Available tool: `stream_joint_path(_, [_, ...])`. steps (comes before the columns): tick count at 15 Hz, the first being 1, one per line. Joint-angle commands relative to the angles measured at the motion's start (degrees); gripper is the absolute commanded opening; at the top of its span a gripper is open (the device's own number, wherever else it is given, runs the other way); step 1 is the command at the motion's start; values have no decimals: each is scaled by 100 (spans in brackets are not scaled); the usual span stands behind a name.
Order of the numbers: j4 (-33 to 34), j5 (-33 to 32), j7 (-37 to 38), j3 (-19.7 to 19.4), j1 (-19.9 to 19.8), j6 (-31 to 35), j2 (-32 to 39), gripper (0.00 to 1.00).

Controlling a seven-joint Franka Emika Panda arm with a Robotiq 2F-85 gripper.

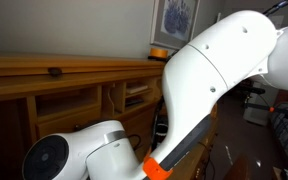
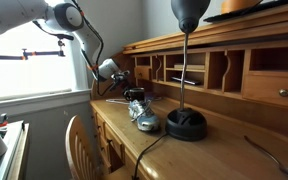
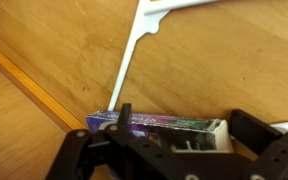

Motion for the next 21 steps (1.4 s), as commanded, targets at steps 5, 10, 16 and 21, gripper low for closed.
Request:
stream_joint_path(5, [399,9,-85,-123,-10,574,368,100])
stream_joint_path(10, [386,-30,-239,-212,-8,1051,407,100])
stream_joint_path(16, [443,22,-437,-313,24,1178,463,60])
stream_joint_path(21, [498,212,-769,-223,-24,1026,463,35])
